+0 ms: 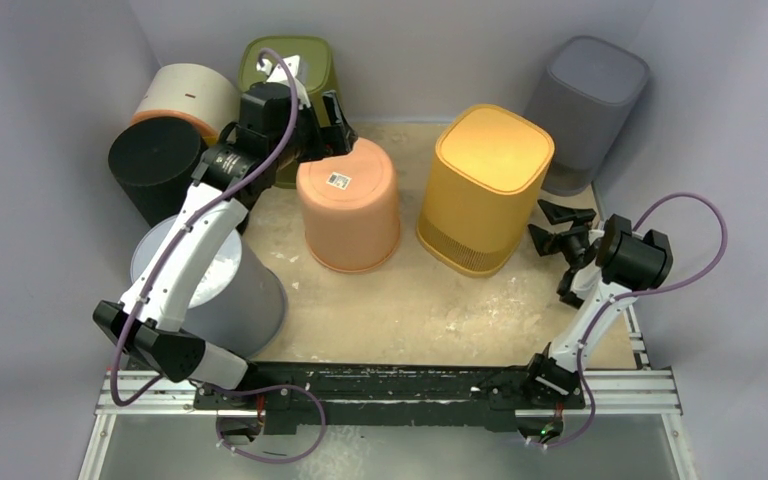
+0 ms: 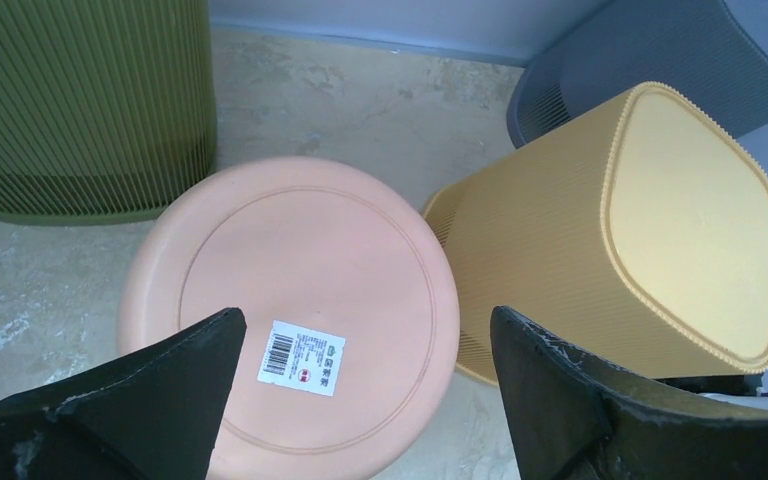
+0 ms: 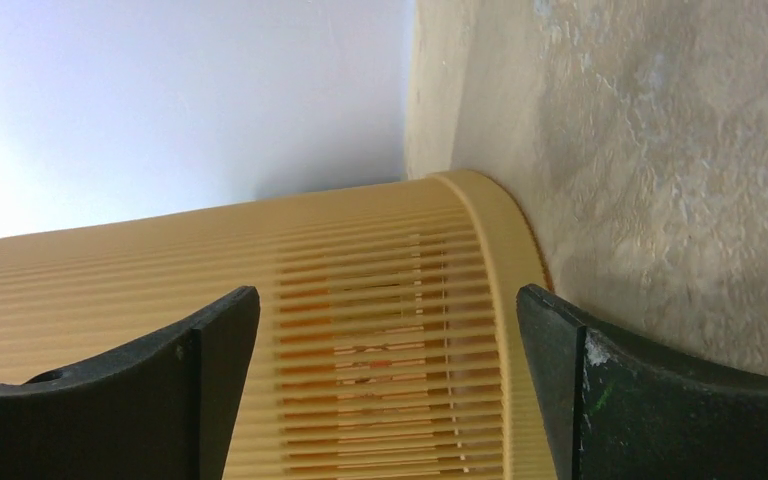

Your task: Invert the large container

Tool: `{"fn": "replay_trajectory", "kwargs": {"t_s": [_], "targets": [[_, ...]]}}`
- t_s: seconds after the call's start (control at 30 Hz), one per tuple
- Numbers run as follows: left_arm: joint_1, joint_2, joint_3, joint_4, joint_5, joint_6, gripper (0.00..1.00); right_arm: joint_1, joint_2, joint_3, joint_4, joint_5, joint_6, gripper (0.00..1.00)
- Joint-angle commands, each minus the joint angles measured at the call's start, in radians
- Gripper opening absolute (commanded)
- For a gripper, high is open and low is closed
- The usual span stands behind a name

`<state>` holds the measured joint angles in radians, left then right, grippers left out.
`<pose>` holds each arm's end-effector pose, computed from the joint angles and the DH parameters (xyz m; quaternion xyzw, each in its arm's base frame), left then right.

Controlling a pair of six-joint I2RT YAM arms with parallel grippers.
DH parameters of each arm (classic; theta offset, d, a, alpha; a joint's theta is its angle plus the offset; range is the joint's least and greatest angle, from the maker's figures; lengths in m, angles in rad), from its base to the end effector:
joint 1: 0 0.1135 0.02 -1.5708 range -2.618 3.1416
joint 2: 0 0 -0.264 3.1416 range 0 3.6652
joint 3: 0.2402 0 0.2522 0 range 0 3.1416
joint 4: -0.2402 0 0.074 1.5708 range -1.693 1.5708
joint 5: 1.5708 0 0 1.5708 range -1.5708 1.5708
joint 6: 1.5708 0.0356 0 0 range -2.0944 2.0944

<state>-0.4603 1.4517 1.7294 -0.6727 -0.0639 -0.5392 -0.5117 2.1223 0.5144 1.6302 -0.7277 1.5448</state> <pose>0.2777 -0.1352 0.4583 -0.0505 0.8303 -0.2423 0.4993 0.2817 -0.1310 0.0936 0.4282 0.5553 0.5463 0.4581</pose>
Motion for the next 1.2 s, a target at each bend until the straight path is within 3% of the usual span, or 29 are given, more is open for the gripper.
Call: {"fn": "replay_trajectory", "kwargs": {"t_s": [0.0, 0.17, 0.37, 0.57, 0.73, 0.83, 0.9, 1.03, 1.17], "targets": [[0.002, 0.013, 0.0, 0.045, -0.009, -0.006, 0.89, -0.007, 0.008, 0.037, 0.402, -0.043, -0.015, 1.0], [0.001, 0.025, -0.003, 0.055, 0.003, -0.012, 0.89, -0.006, -0.003, 0.077, 0.414, 0.01, 0.05, 1.0], [0.001, 0.034, 0.009, 0.051, 0.024, -0.008, 0.89, -0.005, -0.15, 0.203, 0.411, 0.033, 0.169, 1.0], [0.0, 0.045, 0.015, 0.025, 0.052, 0.005, 0.89, -0.001, -0.296, 0.427, 0.172, -0.006, 0.139, 1.0], [0.002, 0.047, 0.027, -0.013, 0.047, 0.028, 0.89, 0.022, -0.39, 0.634, -0.192, -0.093, -0.013, 1.0], [0.002, 0.038, 0.027, -0.028, 0.022, 0.044, 0.89, 0.06, -0.438, 0.77, -0.555, -0.128, -0.24, 1.0], [0.002, 0.039, 0.034, -0.044, 0.005, 0.056, 0.89, 0.109, -0.453, 0.899, -0.892, -0.12, -0.454, 1.0], [0.002, 0.044, 0.048, -0.066, -0.013, 0.078, 0.89, 0.254, -0.413, 1.225, -1.484, 0.03, -0.869, 1.0], [0.001, 0.047, 0.05, -0.066, -0.011, 0.091, 0.89, 0.43, -0.343, 1.506, -1.837, 0.249, -1.141, 1.0]]}}
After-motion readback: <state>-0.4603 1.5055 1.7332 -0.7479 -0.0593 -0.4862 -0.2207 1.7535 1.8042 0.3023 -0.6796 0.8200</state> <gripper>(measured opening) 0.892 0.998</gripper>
